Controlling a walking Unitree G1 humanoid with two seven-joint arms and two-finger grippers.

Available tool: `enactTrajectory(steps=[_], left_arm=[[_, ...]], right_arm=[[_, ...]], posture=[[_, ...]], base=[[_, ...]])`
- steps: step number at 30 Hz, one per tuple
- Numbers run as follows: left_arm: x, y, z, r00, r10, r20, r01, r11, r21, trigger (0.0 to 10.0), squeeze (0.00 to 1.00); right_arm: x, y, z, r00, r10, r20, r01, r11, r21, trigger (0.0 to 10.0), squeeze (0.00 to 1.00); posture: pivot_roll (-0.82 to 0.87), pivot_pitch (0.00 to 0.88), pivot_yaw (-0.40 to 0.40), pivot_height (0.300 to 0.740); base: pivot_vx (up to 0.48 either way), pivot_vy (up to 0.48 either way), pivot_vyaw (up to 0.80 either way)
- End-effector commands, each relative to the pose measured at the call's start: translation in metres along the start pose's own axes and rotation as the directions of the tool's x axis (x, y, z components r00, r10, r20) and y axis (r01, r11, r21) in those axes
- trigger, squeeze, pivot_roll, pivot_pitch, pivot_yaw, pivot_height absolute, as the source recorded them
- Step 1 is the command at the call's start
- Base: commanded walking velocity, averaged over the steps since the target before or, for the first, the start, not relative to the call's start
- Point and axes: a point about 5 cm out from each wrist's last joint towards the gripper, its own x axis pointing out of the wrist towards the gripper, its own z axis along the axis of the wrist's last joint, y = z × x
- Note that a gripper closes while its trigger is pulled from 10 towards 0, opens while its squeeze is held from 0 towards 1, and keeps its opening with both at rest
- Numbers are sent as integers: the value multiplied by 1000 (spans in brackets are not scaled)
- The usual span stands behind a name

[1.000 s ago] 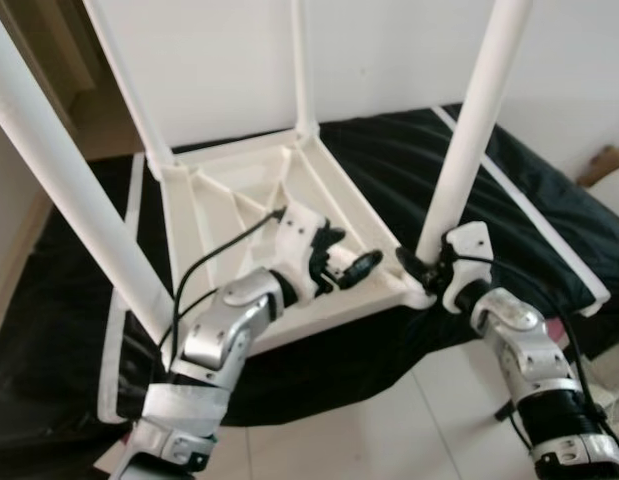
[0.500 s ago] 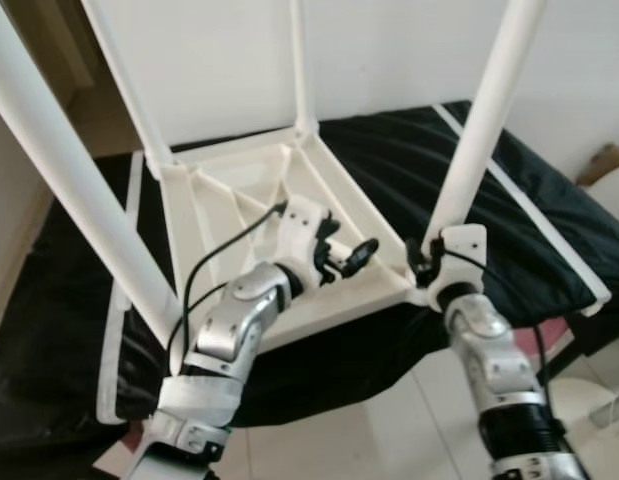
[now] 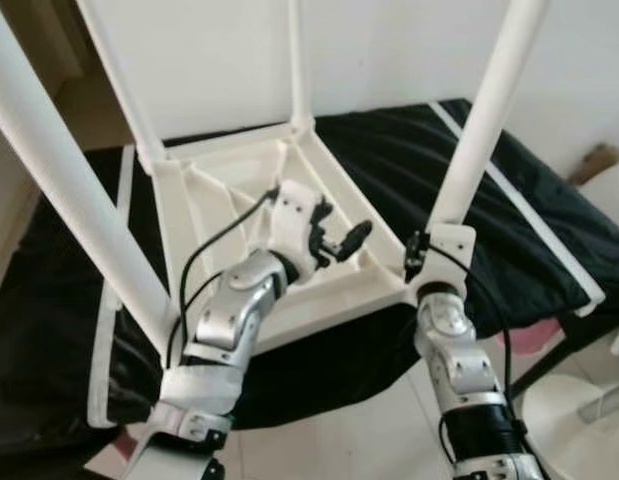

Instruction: Building children table

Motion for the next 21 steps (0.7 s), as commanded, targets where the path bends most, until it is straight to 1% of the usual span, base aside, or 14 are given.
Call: enactTrajectory(steps=[1, 3, 4, 5, 7, 10, 14, 17, 18, 19, 20, 21], left_arm=[[-4, 8, -7, 988, 155, -29, -154, 987, 41, 10000, 0], [-5, 5, -10, 990, 134, -40, -131, 989, 69, 10000, 0], [-5, 3, -9, 991, 130, -36, -127, 988, 89, 10000, 0], [-5, 3, -9, 991, 130, -36, -127, 988, 89, 10000, 0], [-6, -1, -9, 993, 115, -36, -112, 989, 93, 10000, 0], [-6, -2, -10, 993, 111, -44, -106, 989, 104, 10000, 0], [-8, -5, -7, 996, 83, -32, -81, 994, 66, 10000, 0], [-9, -6, -8, 997, 72, -34, -69, 996, 61, 10000, 0], [-14, -10, -10, 998, 46, -38, -43, 997, 66, 10000, 0], [-14, -10, -10, 998, 46, -38, -43, 997, 66, 10000, 0], [-19, -14, -13, 999, 20, -41, -16, 997, 79, 10000, 0], [-19, -14, -13, 999, 20, -41, -16, 997, 79, 10000, 0]], right_arm=[[-3, 1, -5, 1000, 15, -18, -15, 1000, 11, 10000, 0], [-3, -4, -3, 1000, 22, 2, -22, 999, 36, 10000, 0], [-2, -7, -2, 1000, 22, 10, -23, 999, 46, 10000, 1000], [-2, -7, -2, 1000, 22, 10, -23, 999, 46, 10000, 1000], [-1, -13, 1, 999, 26, 33, -28, 998, 52, 10000, 1000], [-1, -15, 4, 998, 45, 53, -47, 998, 51, 10000, 1000], [-2, -24, 9, 990, 102, 96, -108, 993, 53, 10000, 1000], [-2, -26, 10, 989, 111, 101, -117, 992, 52, 10000, 1000], [-3, -32, 11, 985, 134, 109, -140, 989, 48, 10000, 1000], [-3, -32, 11, 985, 134, 109, -140, 989, 48, 10000, 1000], [-3, -37, 12, 979, 172, 111, -178, 983, 49, 10000, 1000], [-3, -37, 12, 979, 172, 111, -178, 983, 49, 10000, 1000]], posture=[[-32, 0, 11, 740], [-23, 0, 13, 740], [-19, 0, 18, 740], [-19, 0, 18, 740], [-21, 0, 23, 740], [-20, 0, 24, 740], [-17, 0, 19, 740], [-17, 0, 16, 740], [-15, 0, 10, 740], [-15, 0, 10, 740], [-12, 0, 3, 740], [-12, 0, 3, 740]], base=[[0, 0, 0], [0, 0, 0], [0, 0, 0], [0, 0, 0], [0, 0, 0], [0, 0, 0], [0, 0, 0], [0, 0, 0], [0, 0, 0], [0, 0, 0], [0, 0, 0], [0, 0, 0]])
